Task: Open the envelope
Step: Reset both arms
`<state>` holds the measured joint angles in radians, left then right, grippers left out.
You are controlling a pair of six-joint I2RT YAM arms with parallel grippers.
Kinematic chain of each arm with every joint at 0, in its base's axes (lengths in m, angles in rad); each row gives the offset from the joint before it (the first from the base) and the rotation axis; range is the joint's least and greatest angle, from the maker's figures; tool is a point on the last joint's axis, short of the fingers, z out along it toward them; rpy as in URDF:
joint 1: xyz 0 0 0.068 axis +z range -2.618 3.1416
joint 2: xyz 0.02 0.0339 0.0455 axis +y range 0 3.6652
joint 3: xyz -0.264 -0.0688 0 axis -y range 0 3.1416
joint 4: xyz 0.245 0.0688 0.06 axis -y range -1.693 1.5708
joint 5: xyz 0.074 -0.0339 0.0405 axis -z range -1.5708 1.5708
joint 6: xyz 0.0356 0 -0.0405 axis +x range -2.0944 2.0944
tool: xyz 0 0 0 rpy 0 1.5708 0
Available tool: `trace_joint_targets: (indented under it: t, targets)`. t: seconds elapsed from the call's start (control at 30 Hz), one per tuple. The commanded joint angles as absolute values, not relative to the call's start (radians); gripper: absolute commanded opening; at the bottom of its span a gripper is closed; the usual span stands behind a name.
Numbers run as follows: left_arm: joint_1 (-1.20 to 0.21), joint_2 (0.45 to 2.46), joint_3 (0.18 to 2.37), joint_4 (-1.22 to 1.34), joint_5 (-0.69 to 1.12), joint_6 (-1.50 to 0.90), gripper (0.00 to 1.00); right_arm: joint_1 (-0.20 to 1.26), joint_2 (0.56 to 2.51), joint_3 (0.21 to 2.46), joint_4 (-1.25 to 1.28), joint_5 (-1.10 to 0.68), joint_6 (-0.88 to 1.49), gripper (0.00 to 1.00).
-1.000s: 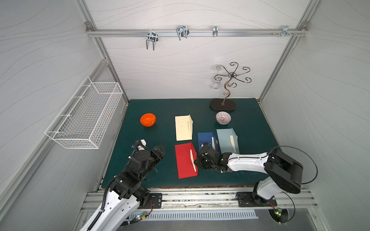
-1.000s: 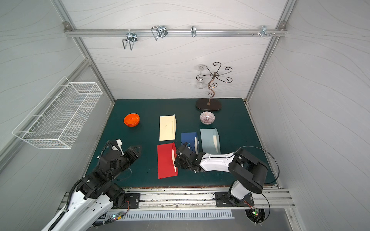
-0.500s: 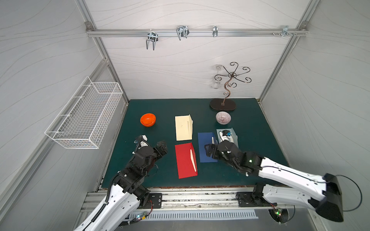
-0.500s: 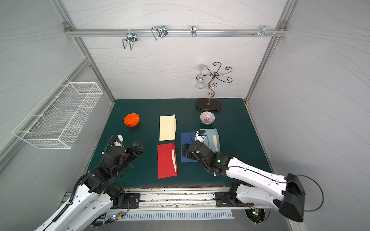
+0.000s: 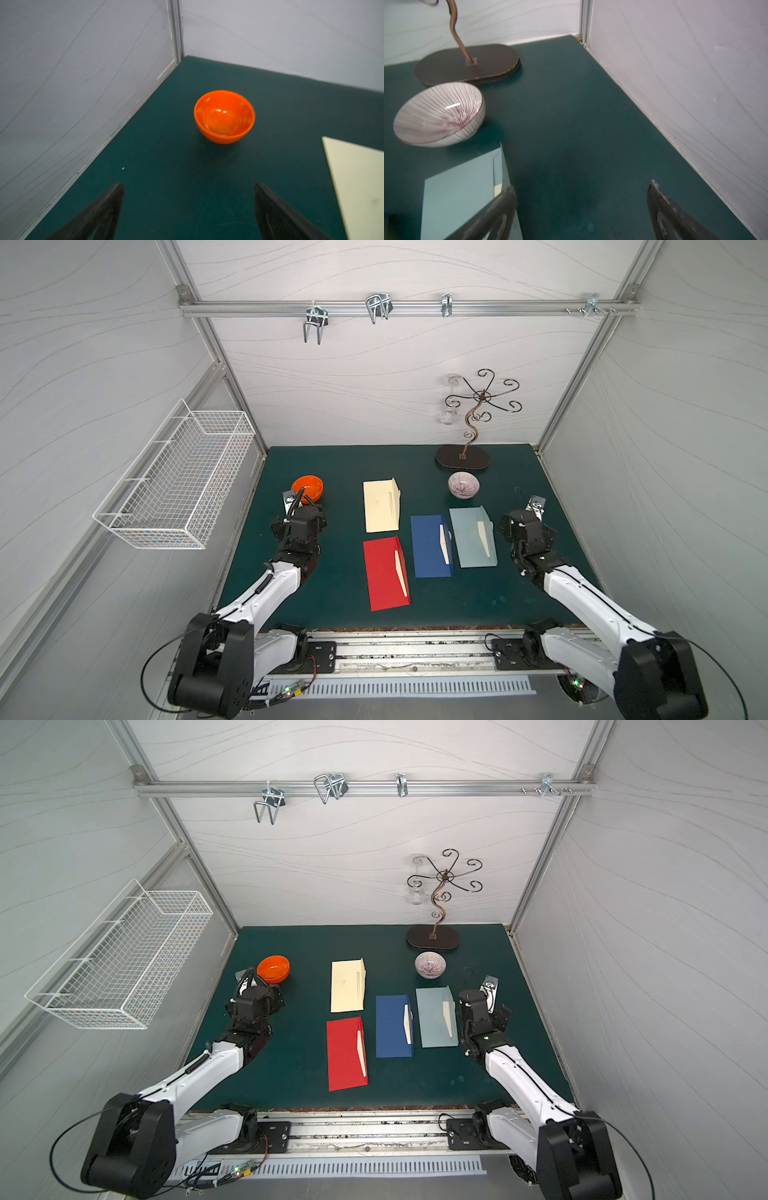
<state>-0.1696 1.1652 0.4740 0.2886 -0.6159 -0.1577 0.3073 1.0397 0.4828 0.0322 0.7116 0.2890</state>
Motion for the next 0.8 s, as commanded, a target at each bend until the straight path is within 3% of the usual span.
trace_joint_targets:
  t: [0.0, 0.33, 0.4, 0.5, 0.53, 0.6, 0.7, 0.77]
  targets:
    - [-0.151, 1.224, 0.460, 0.506, -0.571, -0.017, 0.99, 0.287, 1.106, 0.438, 0.262, 0.648, 0.175, 0.99]
    - [0.011, 1.528, 0.434, 0.815, -0.330, -0.097, 0.99, 0.148, 1.303, 0.277, 0.832, 0.316, 0.007, 0.99]
    - [0.010, 1.510, 0.447, 0.742, -0.258, -0.089, 0.98, 0.106, 1.331, 0.262, 0.899, 0.223, 0.023, 0.99]
    - [0.006, 1.568, 0.377, 0.956, -0.265, -0.065, 0.97, 0.086, 1.444, 0.211, 1.108, 0.149, 0.036, 0.99]
    - [0.006, 1.546, 0.387, 0.890, -0.276, -0.082, 0.97, 0.092, 1.508, 0.199, 1.196, 0.131, 0.026, 0.99]
    - [0.008, 1.557, 0.390, 0.899, -0.303, -0.096, 0.99, 0.140, 1.632, 0.194, 1.354, 0.198, -0.037, 0.99]
    - [0.008, 1.544, 0.404, 0.846, -0.302, -0.102, 1.00, 0.191, 1.579, 0.254, 1.170, 0.240, -0.072, 0.99]
    - [0.004, 1.556, 0.394, 0.891, -0.315, -0.091, 1.00, 0.200, 1.616, 0.250, 1.248, 0.308, -0.066, 0.99]
